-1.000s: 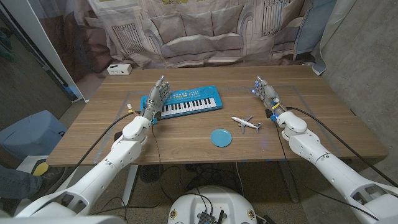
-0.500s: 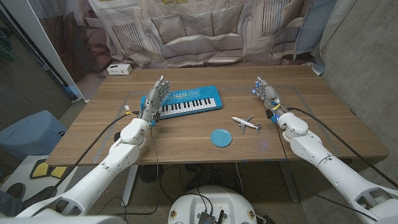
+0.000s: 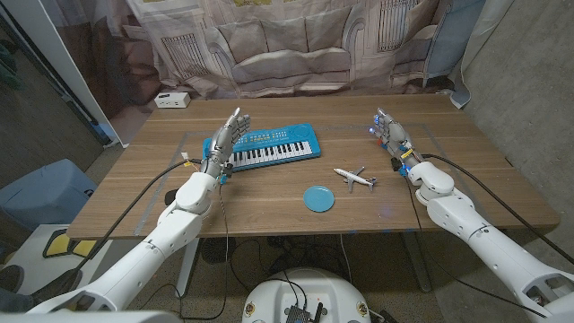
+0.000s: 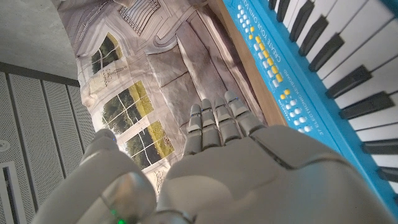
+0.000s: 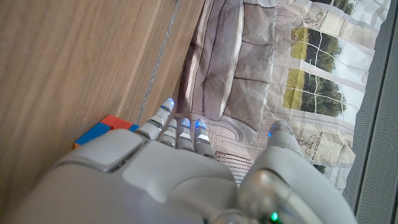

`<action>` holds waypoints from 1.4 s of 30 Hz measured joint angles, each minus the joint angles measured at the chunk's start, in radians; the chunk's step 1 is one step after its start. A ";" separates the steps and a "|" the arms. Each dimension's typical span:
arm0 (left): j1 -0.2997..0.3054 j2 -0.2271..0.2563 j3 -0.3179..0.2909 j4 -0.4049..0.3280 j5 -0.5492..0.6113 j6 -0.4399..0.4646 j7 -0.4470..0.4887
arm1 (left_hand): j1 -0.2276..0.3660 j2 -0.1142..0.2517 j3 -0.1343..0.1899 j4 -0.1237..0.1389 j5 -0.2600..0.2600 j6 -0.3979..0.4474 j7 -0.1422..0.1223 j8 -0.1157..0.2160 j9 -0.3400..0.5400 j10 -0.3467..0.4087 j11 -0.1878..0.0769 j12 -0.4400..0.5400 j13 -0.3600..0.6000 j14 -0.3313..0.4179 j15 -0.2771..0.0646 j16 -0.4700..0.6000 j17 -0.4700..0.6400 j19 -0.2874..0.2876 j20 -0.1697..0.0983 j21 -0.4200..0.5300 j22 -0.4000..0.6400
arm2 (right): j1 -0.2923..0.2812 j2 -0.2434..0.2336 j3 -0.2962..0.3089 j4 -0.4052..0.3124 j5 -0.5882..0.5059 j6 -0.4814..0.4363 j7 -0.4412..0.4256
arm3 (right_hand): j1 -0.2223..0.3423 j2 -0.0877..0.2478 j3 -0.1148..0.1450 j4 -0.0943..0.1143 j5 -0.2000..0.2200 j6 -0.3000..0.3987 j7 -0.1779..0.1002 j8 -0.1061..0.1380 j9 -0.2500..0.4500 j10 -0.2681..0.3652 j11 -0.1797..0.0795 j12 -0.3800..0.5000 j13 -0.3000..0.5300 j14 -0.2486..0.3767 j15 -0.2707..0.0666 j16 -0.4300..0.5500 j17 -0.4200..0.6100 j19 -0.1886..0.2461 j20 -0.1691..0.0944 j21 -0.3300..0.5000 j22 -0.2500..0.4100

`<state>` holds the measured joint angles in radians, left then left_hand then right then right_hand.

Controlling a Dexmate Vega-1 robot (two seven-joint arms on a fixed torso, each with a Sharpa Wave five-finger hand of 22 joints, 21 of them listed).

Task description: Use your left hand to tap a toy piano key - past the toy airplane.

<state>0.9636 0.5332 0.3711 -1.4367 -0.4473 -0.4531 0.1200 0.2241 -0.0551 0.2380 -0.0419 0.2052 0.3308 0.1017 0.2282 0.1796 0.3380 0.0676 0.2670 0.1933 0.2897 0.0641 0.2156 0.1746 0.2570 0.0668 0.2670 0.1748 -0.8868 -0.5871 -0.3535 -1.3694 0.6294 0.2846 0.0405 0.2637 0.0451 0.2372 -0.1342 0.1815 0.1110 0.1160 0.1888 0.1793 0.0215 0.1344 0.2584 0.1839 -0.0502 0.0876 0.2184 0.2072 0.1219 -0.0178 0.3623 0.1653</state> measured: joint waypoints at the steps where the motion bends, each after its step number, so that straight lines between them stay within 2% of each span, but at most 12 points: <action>1: 0.005 0.000 0.000 -0.007 0.014 -0.004 0.014 | 0.000 0.000 0.000 0.000 0.000 0.000 0.000 0.000 0.000 0.003 -0.003 0.000 0.000 0.004 -0.004 0.000 0.000 0.000 0.000 0.000 0.000 | -0.003 -0.003 0.002 0.000 0.001 0.002 0.003 | 0.000 0.000 0.000 0.000 0.000 0.003 -0.002 0.000 0.000 0.000 0.000 0.000 0.000 0.000 0.000 0.000 0.000 0.000 0.000 0.000 0.000; 11: 0.058 0.017 -0.012 -0.097 0.060 -0.010 0.056 | 0.011 0.000 0.000 0.000 0.000 0.014 0.000 0.000 0.000 0.014 -0.003 0.000 0.000 0.005 -0.005 0.000 0.000 0.005 0.005 0.000 0.000 | -0.017 -0.010 0.007 -0.013 0.001 0.005 -0.026 | 0.000 0.000 0.000 0.000 0.000 0.007 0.000 0.000 0.000 0.004 -0.004 0.000 0.000 0.000 0.000 0.000 0.000 0.000 0.000 -0.005 0.000; 12: 0.064 0.021 -0.015 -0.107 0.129 -0.005 0.116 | 0.011 0.000 0.000 0.000 0.000 0.014 0.000 0.000 0.000 0.014 -0.003 0.000 0.000 0.005 -0.005 0.000 0.000 0.005 0.005 0.000 0.000 | -0.044 -0.014 0.015 -0.050 0.000 0.005 -0.030 | 0.000 0.000 0.000 0.000 0.000 0.009 0.002 0.000 0.000 0.004 -0.004 0.000 0.000 0.000 0.000 0.000 0.000 0.000 0.000 -0.007 0.000; 15: 0.077 0.029 -0.023 -0.127 0.157 -0.003 0.139 | 0.011 0.000 0.004 -0.004 0.000 0.018 -0.004 0.000 0.000 0.014 -0.003 0.000 0.000 0.005 -0.005 0.000 0.000 0.005 0.005 0.000 0.000 | -0.044 -0.014 0.015 -0.051 -0.003 0.007 -0.046 | 0.000 0.000 0.000 0.000 0.000 0.009 0.002 0.000 0.000 0.004 -0.004 0.000 0.000 0.000 0.000 0.000 0.000 0.000 0.000 -0.007 0.000; 20: 0.095 0.038 -0.035 -0.147 0.184 -0.003 0.159 | 0.016 0.005 0.001 -0.007 0.000 0.023 -0.020 0.000 0.000 0.014 -0.003 -0.003 0.000 0.005 -0.005 -0.005 0.000 0.005 0.005 -0.009 0.000 | -0.071 -0.015 0.020 -0.090 -0.013 0.009 -0.070 | 0.000 0.000 0.000 0.000 0.000 0.009 0.002 0.000 0.000 0.004 -0.003 0.000 0.000 0.000 0.000 0.000 0.000 0.000 0.000 -0.011 0.000; 27: 0.123 0.051 -0.055 -0.179 0.235 -0.003 0.198 | 0.016 0.005 0.001 -0.007 0.000 0.023 -0.020 -0.008 0.000 0.010 -0.007 -0.006 0.000 0.001 -0.009 -0.012 0.000 0.002 0.009 -0.016 0.000 | -0.096 -0.015 0.022 -0.130 -0.029 0.012 -0.100 | 0.000 0.000 0.000 0.000 0.000 0.016 -0.005 0.000 0.000 0.007 0.000 -0.006 0.000 0.000 0.000 0.000 0.000 0.005 0.005 -0.015 0.000; 36: 0.152 0.063 -0.073 -0.219 0.332 0.029 0.271 | 0.016 0.005 0.001 -0.007 0.000 0.023 -0.020 -0.008 0.000 0.010 -0.007 -0.013 0.000 0.001 -0.009 -0.012 0.000 -0.003 0.014 -0.019 0.000 | -0.117 -0.015 0.026 -0.157 -0.044 0.020 -0.126 | 0.000 0.000 0.000 0.000 0.000 0.020 -0.002 0.004 0.000 0.007 0.000 -0.008 0.000 0.000 0.000 0.000 0.000 0.008 0.003 -0.015 0.000; 42: 0.178 0.080 -0.084 -0.276 0.399 0.074 0.312 | 0.016 0.005 0.005 -0.011 0.000 0.017 -0.025 -0.015 0.000 0.005 -0.013 -0.013 0.000 -0.003 -0.013 -0.016 0.000 -0.008 0.019 -0.027 0.000 | -0.132 -0.016 0.030 -0.175 -0.052 0.024 -0.143 | 0.000 0.000 0.000 0.000 0.000 0.019 -0.002 0.004 0.000 0.007 0.000 -0.008 0.000 0.000 0.000 0.000 0.000 0.011 0.000 -0.022 0.000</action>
<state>1.1412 0.6127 0.2867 -1.7131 -0.0481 -0.3791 0.4321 0.2399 -0.0498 0.2432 -0.0528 0.2051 0.3480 0.0763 0.2127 0.1793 0.3428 0.0550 0.2537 0.1930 0.2871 0.0511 0.1995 0.1744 0.2486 0.0856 0.2399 0.1745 -1.0190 -0.6036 -0.3233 -1.5441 0.5778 0.3088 -0.1027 0.2637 0.0452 0.2372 -0.1342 0.1815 0.1305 0.1142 0.1927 0.1792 0.0287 0.1340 0.2505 0.1836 -0.0503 0.0874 0.2183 0.2071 0.1325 -0.0178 0.3399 0.1652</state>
